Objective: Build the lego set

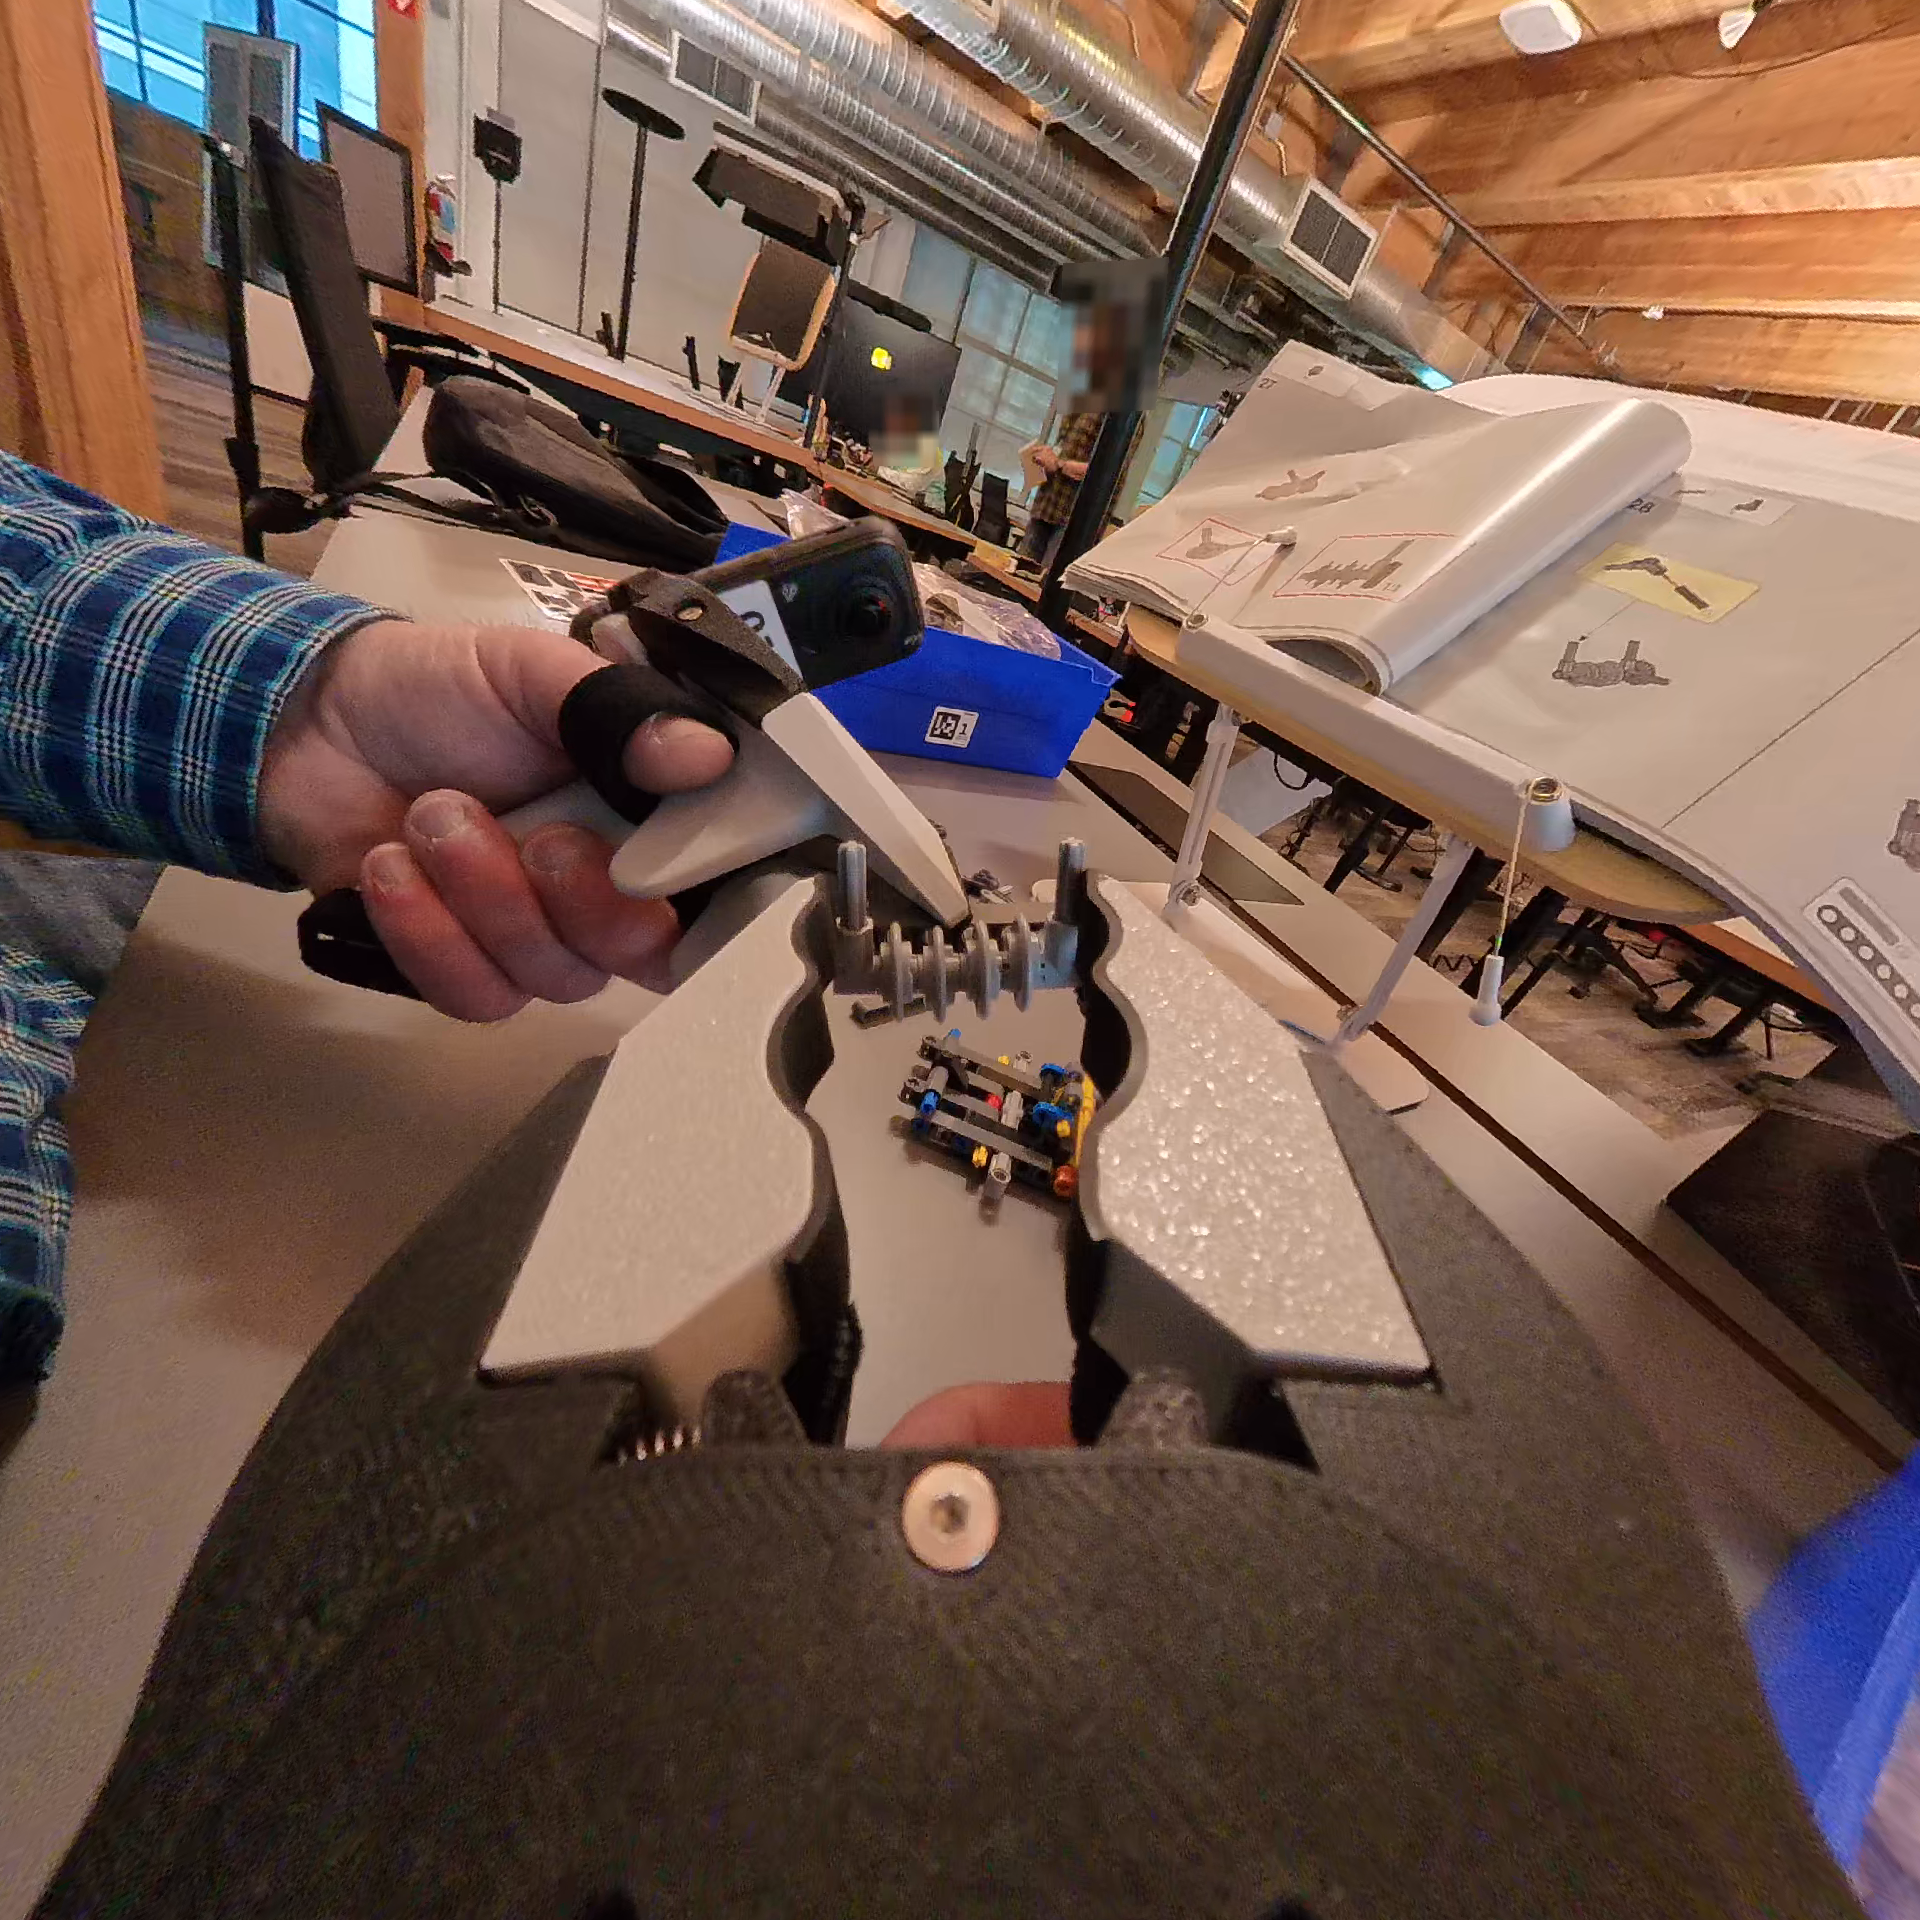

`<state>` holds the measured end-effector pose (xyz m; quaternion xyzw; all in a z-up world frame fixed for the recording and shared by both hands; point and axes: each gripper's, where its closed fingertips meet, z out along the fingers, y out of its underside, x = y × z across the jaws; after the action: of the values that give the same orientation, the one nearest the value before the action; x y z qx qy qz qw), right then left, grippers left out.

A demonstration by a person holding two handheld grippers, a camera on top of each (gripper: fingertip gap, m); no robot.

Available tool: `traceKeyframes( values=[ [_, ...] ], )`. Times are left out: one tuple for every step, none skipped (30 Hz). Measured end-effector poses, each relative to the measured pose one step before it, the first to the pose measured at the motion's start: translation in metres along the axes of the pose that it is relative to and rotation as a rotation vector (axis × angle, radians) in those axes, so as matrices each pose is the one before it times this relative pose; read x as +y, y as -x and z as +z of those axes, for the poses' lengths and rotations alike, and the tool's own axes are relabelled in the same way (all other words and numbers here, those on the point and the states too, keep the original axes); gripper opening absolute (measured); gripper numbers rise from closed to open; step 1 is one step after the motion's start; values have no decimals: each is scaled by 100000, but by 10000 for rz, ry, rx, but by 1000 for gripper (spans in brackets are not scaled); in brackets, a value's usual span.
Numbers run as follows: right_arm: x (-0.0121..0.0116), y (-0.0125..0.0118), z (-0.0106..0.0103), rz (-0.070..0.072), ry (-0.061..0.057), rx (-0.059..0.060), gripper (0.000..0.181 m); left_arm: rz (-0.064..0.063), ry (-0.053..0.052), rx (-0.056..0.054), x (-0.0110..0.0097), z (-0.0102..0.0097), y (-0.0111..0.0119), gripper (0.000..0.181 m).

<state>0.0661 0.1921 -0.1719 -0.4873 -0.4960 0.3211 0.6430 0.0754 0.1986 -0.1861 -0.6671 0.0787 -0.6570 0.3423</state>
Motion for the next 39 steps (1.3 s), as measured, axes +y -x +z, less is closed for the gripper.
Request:
traceKeyframes(
  values=[
    [37, 25, -5, -11, 21, -19, 44, 78, 33, -60, 47, -17, 29, 5],
    [135, 13, 14, -28, 78, -8, 43, 45, -5, -92, -5, -29, 93, 6],
    [196, 54, 19, -1, 104, -51, 44, 21, 45, -105, 74, -49, 152, 6],
    [293, 113, 28, 49, 171, -100, 44, 25, 87, -133, 170, -52, 243, 5],
    [361, 126, 24, 37, 203, -107, 44, 50, 74, -153, 191, -77, 294, 5],
    [389, 173, 25, -13, 216, -107, 44, 67, 97, -170, 274, -58, 321, 5],
    [537, 189, 52, 21, 319, -116, 44, 45, 144, -226, 346, -60, 440, 5],
    [631, 194, 55, 47, 358, -106, 44, -2, 150, -249, 367, -48, 502, 5],
    [646, 250, 60, 23, 337, -115, 44, 1, 210, -256, 467, -3, 519, 6],
    [657, 273, 54, 46, 331, -113, 44, 50, 216, -264, 493, 41, 505, 6],
    [725, 209, 82, 86, 386, -104, 44, 56, 193, -283, 465, 74, 535, 6],
    [707, 247, 109, 123, 373, -134, 45, -5, 235, -258, 537, 122, 538, 6],
    [686, 239, 128, 98, 339, -128, 44, -36, 255, -248, 538, 150, 539, 6],
    [676, 210, 151, 81, 323, -102, 43, 37, 239, -304, 468, 169, 562, 6],
    [656, 145, 169, 105, 293, -68, 43, 105, 226, -301, 408, 159, 500, 6],
    [708, 129, 209, 207, 358, -91, 44, 113, 256, -353, 393, 159, 529, 6],
    [555, 134, 174, 124, 263, -84, 43, 142, 241, -317, 360, 164, 452, 6],
    [531, 116, 167, 45, 243, -83, 44, 117, 225, -296, 320, 152, 413, 7],
    [559, 151, 192, 78, 280, -130, 44, 100, 236, -314, 329, 158, 446, 7],
    [509, 133, 215, 77, 258, -145, 44, 99, 253, -300, 347, 182, 418, 7],
    [314, 61, 194, 3, 119, -61, 44, 80, 172, -212, 225, 168, 234, 7],
    [289, 51, 156, 31, 177, -67, 44, 123, 151, -247, 145, 124, 250, 7],
    [181, 119, 140, 22, 150, -108, 44, 229, 182, -248, 196, 122, 207, 8],
    [220, 75, 152, 41, 157, -101, 44, 263, 166, -268, 182, 115, 192, 9],
    [-63, -38, 40, 104, -12, -71, 44, 160, 4, -164, -69, 33, 85, 10],
    [-19, -44, 24, 163, 12, -108, 44, 63, 34, -94, -26, 3, 82, 11],
    [-5, -21, 20, 128, 14, -99, 43, 61, 12, -35, -22, -28, 46, 11],
    [-4, -35, 19, 84, 14, -60, 44, 16, -28, -20, -32, -64, 65, 13],
    [37, -57, 12, 54, 36, -14, 44, -24, -32, 4, 10, -91, 37, 15],
    [22, -57, 11, 20, 25, 3, 44, -34, -46, 35, 13, -134, -1, 18],
    [-21, -6, 12, 40, -8, -26, 44, -36, -111, 63, -77, -181, -38, 19],
    [-11, -11, 24, 57, -16, -28, 44, -53, -154, 76, -129, -226, -63, 19],
    [40, -9, 46, 32, 33, -20, 45, -59, -56, -5, -4, -206, 70, 19],
    [57, 4, 51, -4, 61, -15, 46, 14, -65, -19, -20, -226, 80, 19],
    [29, -4, 63, -47, 30, 4, 46, 49, -159, 67, -152, -252, -90, 19],
    [20, 58, 35, -1, 23, -36, 48, 9, -195, 147, -215, -289, -240, 19],
    [-29, 41, -5, 21, 5, -19, 48, -35, -37, 12, -11, -249, -33, 19],
    [-17, 86, -12, -12, 2, -39, 49, 83, -40, -49, -17, -283, 27, 19],
    [13, 47, -17, -23, 18, -17, 50, 145, -96, -27, -78, -336, -39, 18]
  ],
)
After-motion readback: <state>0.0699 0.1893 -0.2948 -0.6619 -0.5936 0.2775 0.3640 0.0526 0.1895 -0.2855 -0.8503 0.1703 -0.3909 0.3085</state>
